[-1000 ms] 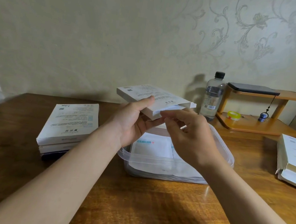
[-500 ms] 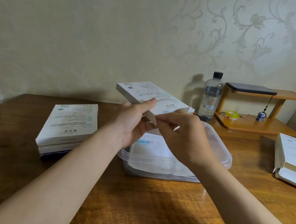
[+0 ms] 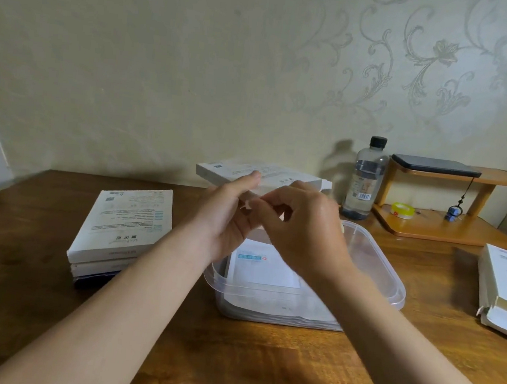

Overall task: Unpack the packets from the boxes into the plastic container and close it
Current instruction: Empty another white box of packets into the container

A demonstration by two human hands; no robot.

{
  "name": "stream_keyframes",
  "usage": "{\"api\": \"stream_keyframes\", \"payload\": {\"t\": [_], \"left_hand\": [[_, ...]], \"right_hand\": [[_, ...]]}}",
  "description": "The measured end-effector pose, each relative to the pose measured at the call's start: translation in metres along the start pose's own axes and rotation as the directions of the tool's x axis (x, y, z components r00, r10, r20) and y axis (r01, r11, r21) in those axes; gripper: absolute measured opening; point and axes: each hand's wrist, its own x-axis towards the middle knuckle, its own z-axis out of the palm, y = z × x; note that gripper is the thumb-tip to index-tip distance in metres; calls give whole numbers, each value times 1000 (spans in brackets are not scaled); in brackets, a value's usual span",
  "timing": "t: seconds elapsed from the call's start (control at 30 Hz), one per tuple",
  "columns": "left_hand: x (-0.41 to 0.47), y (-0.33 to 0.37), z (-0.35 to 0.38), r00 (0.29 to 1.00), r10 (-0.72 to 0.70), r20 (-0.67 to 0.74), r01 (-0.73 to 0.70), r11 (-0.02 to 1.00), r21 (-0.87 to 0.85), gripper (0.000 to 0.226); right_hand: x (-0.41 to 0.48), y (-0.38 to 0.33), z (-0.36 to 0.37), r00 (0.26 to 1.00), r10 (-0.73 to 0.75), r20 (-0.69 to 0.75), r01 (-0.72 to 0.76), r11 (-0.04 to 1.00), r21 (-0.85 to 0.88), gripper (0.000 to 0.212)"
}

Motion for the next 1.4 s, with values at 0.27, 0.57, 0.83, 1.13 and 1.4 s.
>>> {"api": "stream_keyframes", "payload": {"t": [0.27,0.57,0.83,1.13,1.4], "left_hand": [[3,2,0,996,-54,-75,42,988,-150,35],[0,-2,-6,999,-36,-19,36,999,8,36],[-2,-3,-2,999,-39,-37,42,996,72,28],[-5,-2,-2,999,-41,-16,42,995,89,16],[-3,-2,-3,998,-53,-25,55,995,80,23]], "right_hand": [[25,39,-21,977,73,199,-42,987,-153,28],[27,34,-24,917,177,357,-113,975,-192,28],[29,32,-33,869,206,450,-138,974,-180,37],[25,34,-36,865,149,478,-127,989,-78,32],[25,32,-36,744,224,630,-215,972,-92,34]]}}
